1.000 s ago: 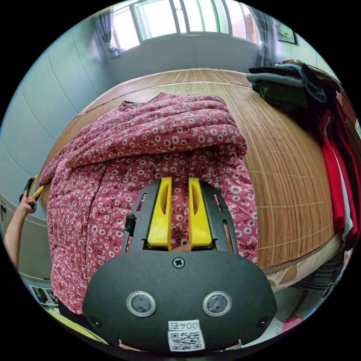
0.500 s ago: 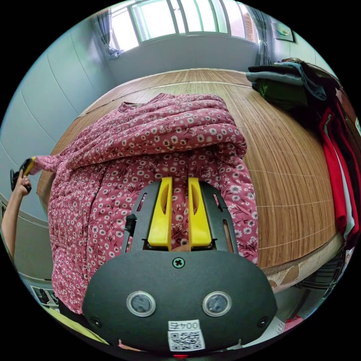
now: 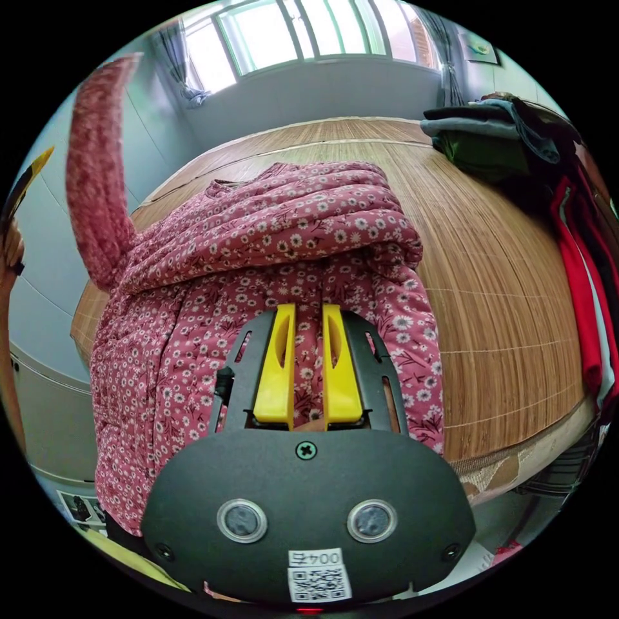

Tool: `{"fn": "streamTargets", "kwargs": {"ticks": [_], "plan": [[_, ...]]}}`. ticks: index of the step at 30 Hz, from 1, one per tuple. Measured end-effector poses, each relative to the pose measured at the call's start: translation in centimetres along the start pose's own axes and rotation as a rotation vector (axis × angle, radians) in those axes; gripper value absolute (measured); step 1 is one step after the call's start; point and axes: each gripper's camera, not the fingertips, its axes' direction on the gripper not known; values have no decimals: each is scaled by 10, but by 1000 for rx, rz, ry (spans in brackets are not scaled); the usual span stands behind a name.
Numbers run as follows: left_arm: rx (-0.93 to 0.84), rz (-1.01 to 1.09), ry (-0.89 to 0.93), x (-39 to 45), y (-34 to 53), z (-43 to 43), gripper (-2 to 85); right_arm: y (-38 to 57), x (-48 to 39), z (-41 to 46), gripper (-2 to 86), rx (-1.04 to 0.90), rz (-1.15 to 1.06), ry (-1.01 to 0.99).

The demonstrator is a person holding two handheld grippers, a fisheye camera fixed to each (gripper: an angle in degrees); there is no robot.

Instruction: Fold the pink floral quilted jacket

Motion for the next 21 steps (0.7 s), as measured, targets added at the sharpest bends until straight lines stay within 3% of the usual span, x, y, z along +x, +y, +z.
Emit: {"fn": "streamTargets", "kwargs": {"ticks": [4,11,21], "plan": [[-54,-159,26,-3,36,18,115,0,5,2,73,3,13,-25],[-374,-631,-33,-26,200,69,119,-1,10,5,70,3,19,-37],[-383,-727,-110,-17,216,112,126,-2,14,10,69,2,15,-23]]}}
